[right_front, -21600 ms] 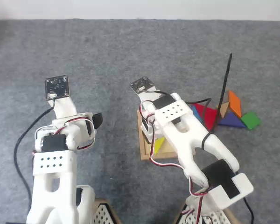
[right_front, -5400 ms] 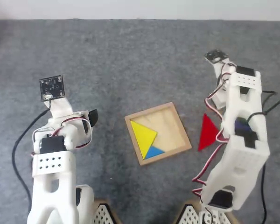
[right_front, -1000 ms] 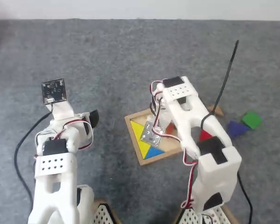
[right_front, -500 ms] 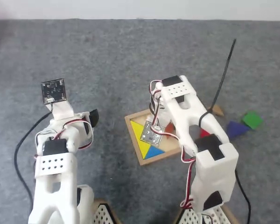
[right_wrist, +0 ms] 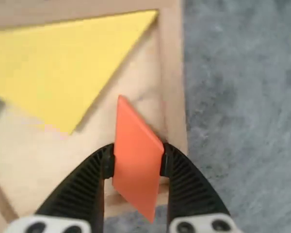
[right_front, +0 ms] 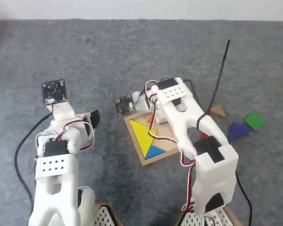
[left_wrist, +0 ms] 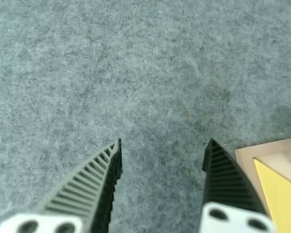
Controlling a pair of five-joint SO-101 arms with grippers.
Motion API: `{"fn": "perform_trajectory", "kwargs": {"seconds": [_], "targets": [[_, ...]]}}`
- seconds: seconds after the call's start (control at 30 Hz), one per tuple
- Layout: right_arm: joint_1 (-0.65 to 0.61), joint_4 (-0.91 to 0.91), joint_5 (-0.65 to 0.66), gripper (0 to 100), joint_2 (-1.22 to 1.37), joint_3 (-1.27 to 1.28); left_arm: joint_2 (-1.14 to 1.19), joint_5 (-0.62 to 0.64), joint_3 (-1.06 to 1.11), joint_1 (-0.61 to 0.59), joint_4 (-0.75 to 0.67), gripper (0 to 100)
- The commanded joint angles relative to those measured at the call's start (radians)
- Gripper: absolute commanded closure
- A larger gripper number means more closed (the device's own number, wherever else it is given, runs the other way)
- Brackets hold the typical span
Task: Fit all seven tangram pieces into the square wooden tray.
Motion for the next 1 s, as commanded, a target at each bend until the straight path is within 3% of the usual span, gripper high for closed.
{"fn": "perform_trajectory", "kwargs": {"seconds": [0.0, 0.2, 0.4, 0.7, 0.97], "targets": [[0.004, 0.016, -0.152, 98.7, -0.019, -0.063, -0.014, -0.008, -0.007, 0.003, -0.018, 73], [0.031, 0.094, -0.423, 99.1, -0.018, -0.118, -0.014, -0.008, -0.007, 0.003, -0.018, 73], [0.065, 0.219, -0.818, 99.1, -0.010, -0.186, -0.014, -0.008, -0.007, 0.003, -0.017, 73], [0.084, 0.239, -1.197, 99.1, -0.007, -0.160, -0.014, -0.008, -0.007, 0.003, -0.017, 73], [0.091, 0.239, -1.456, 99.1, -0.007, -0.060, -0.014, -0.008, -0.007, 0.003, -0.017, 73]]}}
